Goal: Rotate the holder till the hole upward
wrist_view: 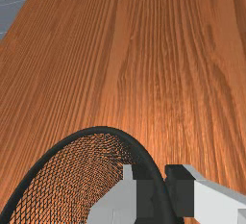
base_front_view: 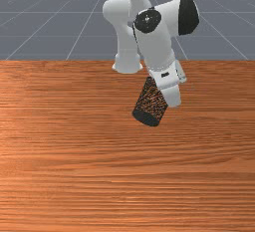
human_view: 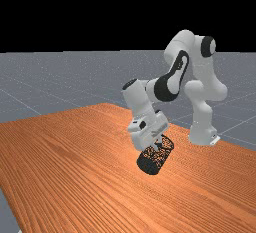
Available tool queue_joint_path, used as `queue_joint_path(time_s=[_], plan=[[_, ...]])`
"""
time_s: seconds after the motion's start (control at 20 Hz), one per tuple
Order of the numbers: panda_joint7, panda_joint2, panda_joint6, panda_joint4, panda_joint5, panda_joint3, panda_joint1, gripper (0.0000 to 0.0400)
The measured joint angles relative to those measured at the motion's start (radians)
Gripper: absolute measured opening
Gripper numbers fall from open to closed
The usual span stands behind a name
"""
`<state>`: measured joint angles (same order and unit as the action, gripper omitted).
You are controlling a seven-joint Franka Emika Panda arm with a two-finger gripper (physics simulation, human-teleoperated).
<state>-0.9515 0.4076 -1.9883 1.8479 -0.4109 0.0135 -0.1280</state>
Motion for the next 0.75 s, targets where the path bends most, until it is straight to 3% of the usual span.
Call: queue_joint_path(time_s=[0.15, 0.25, 0.3, 0.35, 0.45, 0.55, 0.6, 0.65, 0.7, 0.75], plan=[[-0.094, -0.072, 0.003, 0.116, -0.104, -0.006, 0.021, 0.0053], [-0.106, -0.146, -0.090, 0.215, -0.115, -0.032, 0.000, 0.0049], [-0.161, -0.159, -0.043, 0.245, -0.171, -0.032, 0.012, 0.0179], [-0.215, -0.174, 0.011, 0.268, -0.226, -0.030, 0.026, 0.0267], [-0.260, -0.180, 0.001, 0.274, -0.261, -0.046, 0.040, 0.0352], [-0.274, -0.206, -0.077, 0.300, -0.245, -0.071, 0.044, 0.0382], [-0.215, -0.240, -0.177, 0.326, -0.168, -0.085, 0.026, 0.0389], [-0.094, -0.264, -0.255, 0.348, 0.002, -0.096, 0.000, 0.0393], [-0.033, -0.274, -0.276, 0.363, 0.037, -0.101, -0.007, 0.0396], [-0.093, -0.308, -0.331, 0.405, -0.019, -0.095, -0.002, 0.0398]])
